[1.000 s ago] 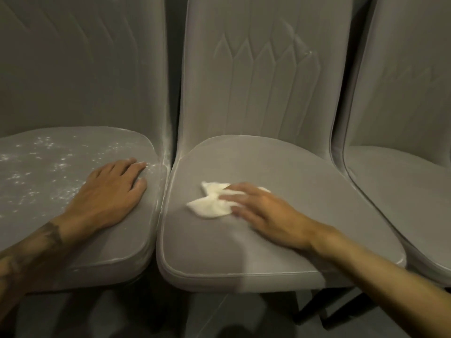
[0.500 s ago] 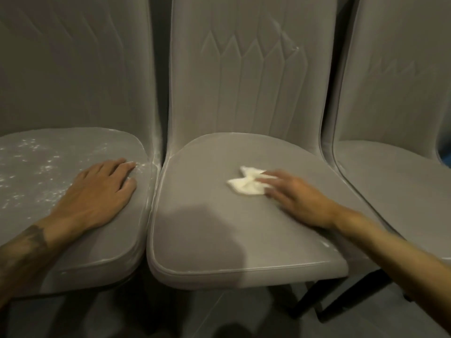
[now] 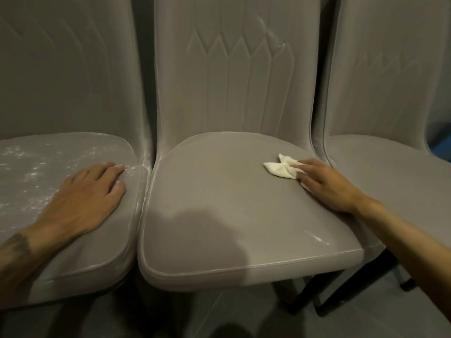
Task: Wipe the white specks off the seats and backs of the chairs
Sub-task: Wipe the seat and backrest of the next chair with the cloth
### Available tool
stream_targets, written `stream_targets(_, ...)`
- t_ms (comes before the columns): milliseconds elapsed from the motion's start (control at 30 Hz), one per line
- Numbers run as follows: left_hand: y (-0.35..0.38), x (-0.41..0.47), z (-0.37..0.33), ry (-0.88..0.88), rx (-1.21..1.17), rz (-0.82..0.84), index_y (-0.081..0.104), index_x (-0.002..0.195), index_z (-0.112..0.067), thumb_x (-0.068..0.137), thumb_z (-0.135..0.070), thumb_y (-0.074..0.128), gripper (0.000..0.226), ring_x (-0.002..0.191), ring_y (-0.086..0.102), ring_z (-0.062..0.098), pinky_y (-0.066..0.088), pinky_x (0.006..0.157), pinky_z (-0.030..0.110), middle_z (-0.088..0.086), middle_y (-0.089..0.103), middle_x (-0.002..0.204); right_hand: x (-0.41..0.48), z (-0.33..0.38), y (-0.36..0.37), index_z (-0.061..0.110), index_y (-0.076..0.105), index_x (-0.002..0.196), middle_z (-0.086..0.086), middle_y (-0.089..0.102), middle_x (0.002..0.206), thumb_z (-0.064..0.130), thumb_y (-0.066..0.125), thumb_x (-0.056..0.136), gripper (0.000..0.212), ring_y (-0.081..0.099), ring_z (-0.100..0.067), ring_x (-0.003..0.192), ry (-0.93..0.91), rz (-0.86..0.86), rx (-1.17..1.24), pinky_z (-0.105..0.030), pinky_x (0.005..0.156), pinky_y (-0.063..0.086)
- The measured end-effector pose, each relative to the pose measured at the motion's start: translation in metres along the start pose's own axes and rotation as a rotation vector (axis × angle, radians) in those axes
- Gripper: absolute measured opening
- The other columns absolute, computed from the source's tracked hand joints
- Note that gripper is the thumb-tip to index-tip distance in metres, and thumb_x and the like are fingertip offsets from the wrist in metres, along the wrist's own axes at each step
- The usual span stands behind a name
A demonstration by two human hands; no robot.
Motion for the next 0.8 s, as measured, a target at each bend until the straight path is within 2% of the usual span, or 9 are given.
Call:
stream_targets(67,0.001,0.001,0.002,0.000,-0.002,-0.006,0.038,0.156,-0.028,0.095,-0.061,0.012,0.075,0.145,0.040,0.030,0.031,0.121,0.051,0.003,0.039,0.162,-0.009,0.017,0.011,0.020,0.055,0.142,-0.004,0.050,0.146,0.023,0.048,0.104,0.038,0.050,-0.021,0.133,-0.073,-0.008,-0.016,-0.037,0.114,0.037)
stream_targets(167,0.004,0.003,0.006,0.008,0.002,-0.005,0.038,0.156,-0.029,0.095,-0.063,0.010,0.075,0.144,0.041,0.030,0.032,0.120,0.052,0.003,0.040,0.162,-0.029,0.036,0.023,0.026,0.055,0.142,0.009,0.049,0.144,0.033,0.044,0.105,0.039,0.049,-0.003,0.130,-0.229,0.088,0.051,-0.018,0.111,0.034)
stream_targets(200,0.005,0.004,0.007,0.010,0.005,-0.004,0.038,0.156,-0.029,0.095,-0.064,0.010,0.075,0.144,0.042,0.031,0.033,0.120,0.053,0.004,0.040,0.161,-0.028,0.027,0.018,0.024,0.055,0.141,0.007,0.049,0.144,0.030,0.046,0.105,0.038,0.049,-0.004,0.130,-0.198,0.098,0.056,-0.017,0.111,0.032)
stream_targets(300,0.007,0.006,0.008,0.015,0.003,-0.003,0.038,0.156,-0.029,0.095,-0.064,0.010,0.075,0.144,0.042,0.031,0.033,0.120,0.053,0.005,0.041,0.161,-0.022,-0.014,-0.008,0.018,0.056,0.141,-0.005,0.050,0.145,0.019,0.048,0.104,0.038,0.050,-0.022,0.133,-0.003,0.001,0.005,-0.032,0.114,0.035)
stream_targets(367,0.008,0.006,0.009,0.014,0.006,-0.009,0.039,0.155,-0.029,0.095,-0.063,0.011,0.075,0.143,0.042,0.031,0.034,0.120,0.054,0.005,0.041,0.161,-0.025,-0.004,-0.005,0.020,0.057,0.141,-0.004,0.050,0.145,0.021,0.048,0.104,0.037,0.051,-0.023,0.132,0.002,-0.039,-0.007,-0.037,0.113,0.037)
stream_targets(500,0.009,0.007,0.011,0.019,0.007,-0.012,0.038,0.154,-0.032,0.096,-0.063,0.012,0.071,0.142,0.043,0.031,0.034,0.118,0.054,0.003,0.042,0.159,-0.053,0.049,0.023,0.032,0.053,0.142,0.014,0.046,0.146,0.040,0.038,0.106,0.040,0.049,-0.003,0.128,-0.201,0.023,0.052,-0.023,0.109,0.038)
stream_targets(600,0.009,0.008,0.012,0.014,-0.003,-0.011,0.038,0.154,-0.032,0.096,-0.063,0.013,0.071,0.143,0.042,0.032,0.033,0.119,0.054,0.003,0.041,0.160,-0.058,0.032,0.011,0.028,0.053,0.143,0.010,0.046,0.146,0.033,0.041,0.106,0.039,0.049,-0.008,0.131,-0.121,0.029,0.068,-0.027,0.112,0.037)
stream_targets(700,0.009,0.008,0.009,0.021,-0.003,-0.019,0.039,0.154,-0.031,0.096,-0.063,0.013,0.071,0.142,0.043,0.032,0.033,0.119,0.054,0.004,0.042,0.160,-0.061,0.012,-0.006,0.026,0.055,0.140,0.003,0.048,0.147,0.027,0.045,0.104,0.037,0.051,-0.017,0.130,0.040,-0.059,0.053,-0.033,0.110,0.039)
stream_targets(800,0.008,0.008,0.009,0.027,-0.006,-0.027,0.040,0.154,-0.029,0.096,-0.062,0.012,0.073,0.142,0.044,0.032,0.034,0.119,0.054,0.006,0.043,0.159,-0.067,0.056,0.010,0.027,0.058,0.138,0.008,0.051,0.142,0.025,0.048,0.104,0.035,0.053,-0.007,0.121,-0.011,-0.149,0.049,-0.014,0.102,0.036)
Point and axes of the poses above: each hand's wrist, its own x-axis towards the middle knuckle, its own y-axis out of the palm, z = x × y, the point moved 9 cm from there along x, towards the middle knuckle
